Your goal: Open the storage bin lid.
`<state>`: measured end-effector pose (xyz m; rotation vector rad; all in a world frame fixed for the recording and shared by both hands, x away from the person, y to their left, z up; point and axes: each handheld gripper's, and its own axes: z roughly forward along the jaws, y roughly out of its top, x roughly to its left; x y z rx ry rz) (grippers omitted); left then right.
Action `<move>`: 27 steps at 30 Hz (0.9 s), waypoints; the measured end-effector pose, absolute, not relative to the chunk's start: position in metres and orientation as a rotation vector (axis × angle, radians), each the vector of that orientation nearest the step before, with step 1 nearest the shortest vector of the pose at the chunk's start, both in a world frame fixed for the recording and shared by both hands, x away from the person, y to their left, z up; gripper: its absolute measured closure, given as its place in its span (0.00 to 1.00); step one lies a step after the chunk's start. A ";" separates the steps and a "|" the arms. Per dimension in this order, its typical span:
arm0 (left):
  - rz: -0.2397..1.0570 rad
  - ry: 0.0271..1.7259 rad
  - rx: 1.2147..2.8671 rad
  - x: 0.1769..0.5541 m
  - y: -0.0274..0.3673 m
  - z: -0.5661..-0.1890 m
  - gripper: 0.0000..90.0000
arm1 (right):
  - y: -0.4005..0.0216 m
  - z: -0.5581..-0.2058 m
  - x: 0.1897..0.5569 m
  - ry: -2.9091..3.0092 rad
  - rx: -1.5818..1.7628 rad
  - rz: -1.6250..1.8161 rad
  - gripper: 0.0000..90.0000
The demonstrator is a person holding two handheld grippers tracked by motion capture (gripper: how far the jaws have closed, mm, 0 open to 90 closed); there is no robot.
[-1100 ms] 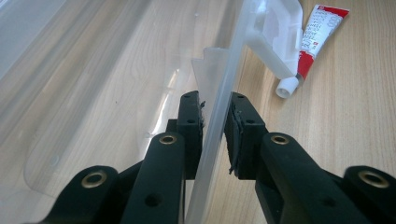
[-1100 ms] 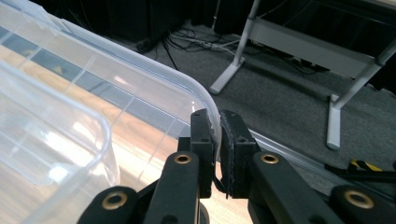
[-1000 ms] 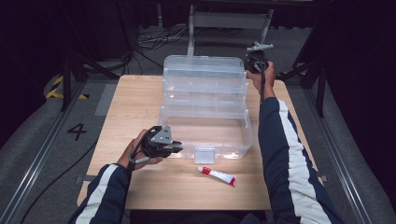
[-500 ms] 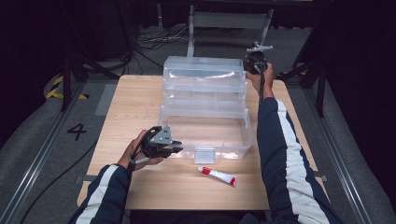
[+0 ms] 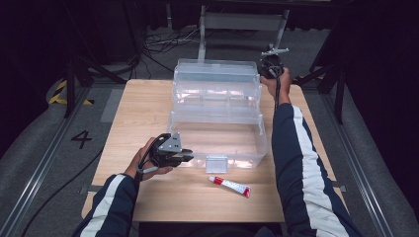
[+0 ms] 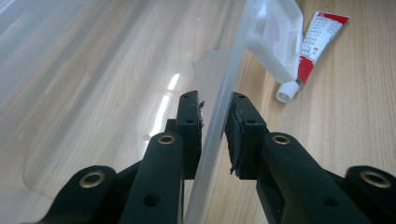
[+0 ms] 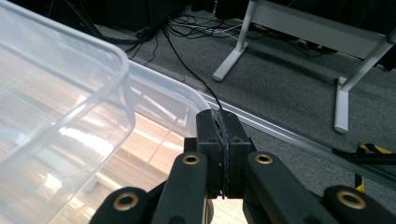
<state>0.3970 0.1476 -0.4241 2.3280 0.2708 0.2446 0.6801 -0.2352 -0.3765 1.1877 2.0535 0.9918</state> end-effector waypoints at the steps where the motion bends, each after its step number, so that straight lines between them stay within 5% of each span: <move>1: 0.246 0.271 2.327 0.397 0.148 -0.424 0.85 | -0.235 -0.376 0.679 2.058 1.183 0.989 0.99; 27: 0.249 0.269 2.324 0.397 0.148 -0.424 0.85 | -0.241 -0.348 0.634 2.064 1.079 1.004 1.00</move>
